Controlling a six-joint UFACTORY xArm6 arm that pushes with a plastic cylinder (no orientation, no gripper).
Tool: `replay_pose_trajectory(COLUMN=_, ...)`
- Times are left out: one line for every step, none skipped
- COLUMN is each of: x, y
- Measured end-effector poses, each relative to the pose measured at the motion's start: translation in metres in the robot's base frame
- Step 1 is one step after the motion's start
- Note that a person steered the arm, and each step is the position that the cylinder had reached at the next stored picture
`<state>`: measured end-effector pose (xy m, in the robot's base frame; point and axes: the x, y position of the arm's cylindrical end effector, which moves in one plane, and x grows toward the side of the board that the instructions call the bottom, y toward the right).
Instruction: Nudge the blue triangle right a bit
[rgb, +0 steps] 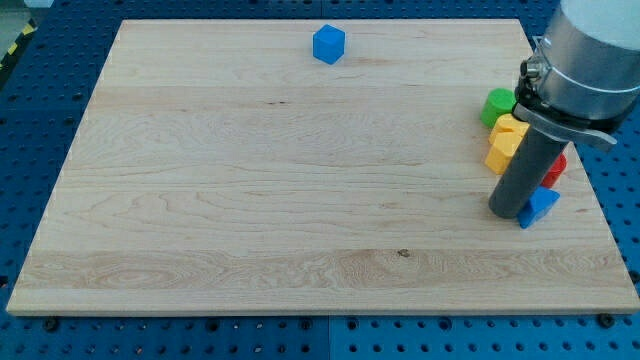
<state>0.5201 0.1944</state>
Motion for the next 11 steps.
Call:
replay_pose_trajectory(x=0.019, y=0.002)
replay_pose_trajectory(x=0.034, y=0.010)
replay_pose_trajectory(x=0.022, y=0.034)
replay_pose_trajectory(x=0.020, y=0.035)
replay_pose_trajectory(x=0.030, y=0.027)
replay_pose_trajectory(x=0.022, y=0.002)
replay_pose_trajectory(x=-0.001, y=-0.017)
replay_pose_trajectory(x=-0.007, y=-0.017)
replay_pose_trajectory(x=-0.020, y=-0.006)
replay_pose_trajectory(x=-0.020, y=-0.006)
replay_pose_trajectory(x=-0.018, y=0.008)
